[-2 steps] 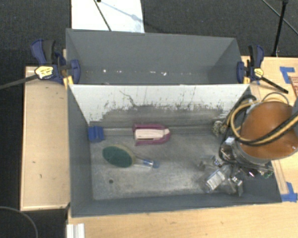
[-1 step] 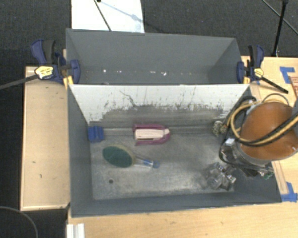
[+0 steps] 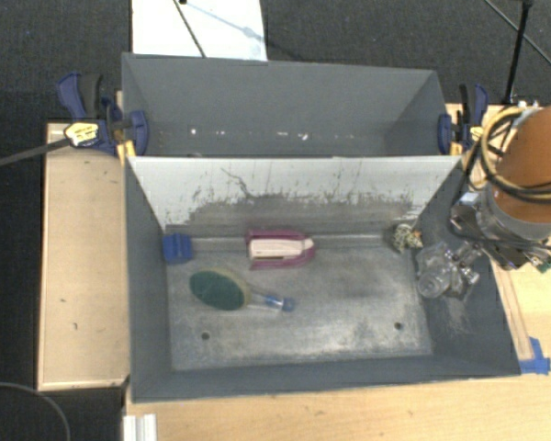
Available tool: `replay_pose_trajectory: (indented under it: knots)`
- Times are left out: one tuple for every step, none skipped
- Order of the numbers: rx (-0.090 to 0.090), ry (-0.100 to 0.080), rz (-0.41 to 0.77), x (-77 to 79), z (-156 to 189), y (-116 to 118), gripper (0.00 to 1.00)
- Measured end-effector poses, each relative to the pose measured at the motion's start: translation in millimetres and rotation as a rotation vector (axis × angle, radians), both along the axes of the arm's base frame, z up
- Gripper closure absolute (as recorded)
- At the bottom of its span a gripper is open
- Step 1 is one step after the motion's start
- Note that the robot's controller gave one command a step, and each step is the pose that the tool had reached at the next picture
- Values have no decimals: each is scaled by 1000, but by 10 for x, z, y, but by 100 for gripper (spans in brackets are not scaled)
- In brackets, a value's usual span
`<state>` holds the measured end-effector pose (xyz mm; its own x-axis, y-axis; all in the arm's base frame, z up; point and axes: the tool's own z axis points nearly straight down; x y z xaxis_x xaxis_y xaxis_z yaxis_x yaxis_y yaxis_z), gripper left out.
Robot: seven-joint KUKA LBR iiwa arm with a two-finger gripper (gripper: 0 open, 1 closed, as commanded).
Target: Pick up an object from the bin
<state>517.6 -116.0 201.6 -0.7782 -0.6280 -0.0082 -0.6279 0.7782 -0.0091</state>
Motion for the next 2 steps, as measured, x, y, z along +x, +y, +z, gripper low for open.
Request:
replay_pose_trajectory:
  knots:
    - [1, 7, 155, 8, -107, -214, 100]
    - [0, 6, 132, -15, 250, -233, 100]
